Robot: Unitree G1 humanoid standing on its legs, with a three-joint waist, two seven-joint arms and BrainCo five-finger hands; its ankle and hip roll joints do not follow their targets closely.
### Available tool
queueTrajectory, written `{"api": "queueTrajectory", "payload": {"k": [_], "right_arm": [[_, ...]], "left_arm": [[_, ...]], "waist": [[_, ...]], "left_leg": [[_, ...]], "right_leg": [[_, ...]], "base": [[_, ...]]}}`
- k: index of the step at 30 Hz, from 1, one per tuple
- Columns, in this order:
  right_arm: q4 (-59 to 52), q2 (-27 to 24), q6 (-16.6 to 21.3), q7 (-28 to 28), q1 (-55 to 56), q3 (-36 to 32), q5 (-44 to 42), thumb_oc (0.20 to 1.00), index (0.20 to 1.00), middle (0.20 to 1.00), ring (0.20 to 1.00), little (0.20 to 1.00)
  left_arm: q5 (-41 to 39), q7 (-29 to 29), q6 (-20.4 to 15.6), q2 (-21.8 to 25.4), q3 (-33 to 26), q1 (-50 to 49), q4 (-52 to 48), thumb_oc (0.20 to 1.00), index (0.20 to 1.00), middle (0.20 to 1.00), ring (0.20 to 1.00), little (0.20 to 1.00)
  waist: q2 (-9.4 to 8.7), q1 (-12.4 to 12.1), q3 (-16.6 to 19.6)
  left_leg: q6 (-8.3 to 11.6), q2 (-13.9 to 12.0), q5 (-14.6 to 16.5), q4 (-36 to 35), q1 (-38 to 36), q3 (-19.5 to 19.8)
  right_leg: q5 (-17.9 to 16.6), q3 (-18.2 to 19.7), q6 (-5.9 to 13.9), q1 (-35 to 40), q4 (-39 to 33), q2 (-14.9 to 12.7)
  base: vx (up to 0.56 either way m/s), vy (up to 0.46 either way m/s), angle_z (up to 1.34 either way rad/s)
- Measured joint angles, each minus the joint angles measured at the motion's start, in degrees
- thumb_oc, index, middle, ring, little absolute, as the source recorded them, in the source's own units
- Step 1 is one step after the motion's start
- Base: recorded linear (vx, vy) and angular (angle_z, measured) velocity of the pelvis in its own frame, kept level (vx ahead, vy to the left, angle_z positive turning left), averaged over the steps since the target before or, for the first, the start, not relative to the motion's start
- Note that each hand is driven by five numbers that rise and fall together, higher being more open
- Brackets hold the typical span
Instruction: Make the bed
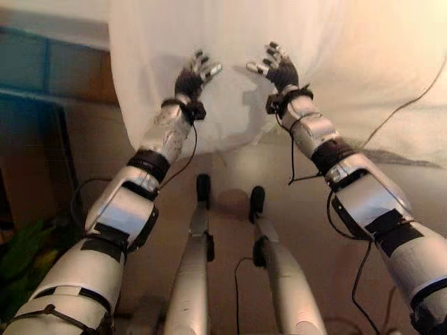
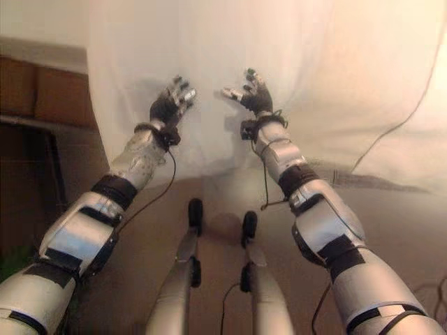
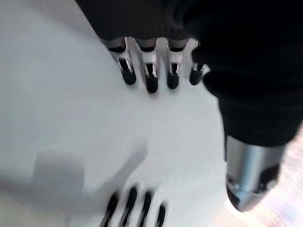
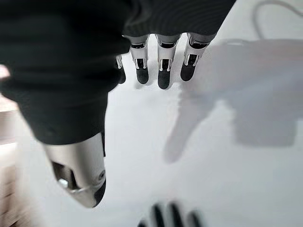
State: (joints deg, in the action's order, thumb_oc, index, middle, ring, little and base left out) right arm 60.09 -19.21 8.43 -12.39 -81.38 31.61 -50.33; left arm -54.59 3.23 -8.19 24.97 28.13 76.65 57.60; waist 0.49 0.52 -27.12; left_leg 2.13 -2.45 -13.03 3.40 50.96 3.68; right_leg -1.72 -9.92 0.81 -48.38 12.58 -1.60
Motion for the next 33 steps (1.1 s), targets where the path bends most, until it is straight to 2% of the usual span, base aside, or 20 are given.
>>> {"api": "queueTrajectory", "payload": {"k": [4, 8, 14, 15, 21, 24, 28, 33], "right_arm": [[4.37, -1.37, 0.35, -0.93, -4.41, 5.31, -0.55, 1.000, 1.000, 1.000, 1.000, 1.000], [5.18, -2.69, 0.34, -3.59, -6.79, 6.54, 3.31, 1.000, 1.000, 1.000, 1.000, 1.000], [5.49, -3.06, -1.01, -5.85, -5.08, 7.06, 7.00, 1.000, 1.000, 1.000, 1.000, 1.000], [6.06, -3.12, -1.43, -5.91, -2.58, 6.86, 7.31, 1.000, 1.000, 1.000, 1.000, 1.000], [10.62, -4.15, -4.45, -5.68, 9.27, 2.51, 11.79, 1.000, 1.000, 1.000, 1.000, 1.000], [13.18, -4.78, -4.95, -5.71, 17.50, -4.55, 14.05, 1.000, 1.000, 1.000, 1.000, 1.000], [16.07, -5.10, -4.84, -5.36, 28.18, -11.67, 16.09, 1.000, 1.000, 1.000, 1.000, 1.000], [15.02, -4.14, -4.97, -4.65, 44.72, -13.43, 19.23, 1.000, 1.000, 1.000, 1.000, 1.000]], "left_arm": [[2.37, 3.02, 0.15, 0.96, 2.26, 0.66, 5.23, 1.000, 1.000, 1.000, 1.000, 1.000], [4.37, 5.83, 0.23, 2.49, 4.35, -0.14, 6.97, 1.000, 1.000, 1.000, 1.000, 1.000], [4.35, 8.65, 0.27, 3.66, 3.93, -0.49, 8.01, 1.000, 1.000, 1.000, 1.000, 1.000], [4.38, 9.20, 0.19, 3.47, 1.78, -1.93, 8.61, 1.000, 1.000, 1.000, 1.000, 1.000], [6.85, 10.56, 0.21, 2.52, -4.79, -11.36, 9.62, 1.000, 1.000, 1.000, 1.000, 1.000], [12.45, 10.94, 1.74, 2.04, -6.69, -19.96, 10.95, 1.000, 1.000, 1.000, 1.000, 1.000], [25.57, 11.64, 4.62, 1.33, -4.64, -26.98, 13.21, 1.000, 1.000, 1.000, 1.000, 1.000], [31.49, 12.30, 4.63, -2.96, -4.64, -39.44, 7.82, 1.000, 1.000, 1.000, 1.000, 1.000]], "waist": [[-0.06, 0.02, -0.17], [-0.07, -0.06, -0.06], [-0.06, -0.11, -0.02], [-0.07, -0.11, -0.03], [-0.07, -0.17, -0.03], [-0.06, 0.00, -0.03], [-0.06, 0.14, -0.13], [-0.03, 0.01, -0.07]], "left_leg": [[0.30, 0.68, -1.11, 0.25, 5.68, 0.36], [0.81, 0.82, -1.86, -0.07, 10.55, 0.47], [1.20, 1.44, -3.50, -0.47, 16.60, 1.05], [1.36, 1.42, -3.73, -0.77, 17.14, 1.18], [1.61, 2.10, -3.67, -0.69, 16.78, 1.22], [1.69, 2.31, -3.56, 0.09, 16.24, 1.26], [2.31, 2.84, -2.57, 1.77, 13.53, 0.91], [2.43, 2.71, -0.90, 2.19, 5.00, -0.30]], "right_leg": [[2.06, 0.07, -0.06, -8.63, 6.42, -1.31], [3.21, 0.04, -0.52, -15.27, 10.02, -1.99], [4.30, -0.03, -1.30, -23.42, 14.22, -2.79], [4.55, -0.09, -1.33, -24.28, 14.59, -2.87], [6.37, -0.29, -1.72, -24.78, 17.17, -3.92], [7.33, -0.45, -1.79, -24.59, 19.02, -4.60], [8.59, -0.38, -2.09, -22.26, 21.61, -5.51], [9.40, -0.20, -1.88, -13.48, 21.34, -5.48]], "base": [[0.02, -0.017, 0.04], [0.02, 0.001, 0.05], [0.00, -0.015, 0.05], [0.01, -0.007, 0.04], [-0.02, 0.005, 0.10], [-0.05, 0.045, 0.09], [-0.02, 0.036, 0.09], [-0.08, 0.003, 0.03]]}}
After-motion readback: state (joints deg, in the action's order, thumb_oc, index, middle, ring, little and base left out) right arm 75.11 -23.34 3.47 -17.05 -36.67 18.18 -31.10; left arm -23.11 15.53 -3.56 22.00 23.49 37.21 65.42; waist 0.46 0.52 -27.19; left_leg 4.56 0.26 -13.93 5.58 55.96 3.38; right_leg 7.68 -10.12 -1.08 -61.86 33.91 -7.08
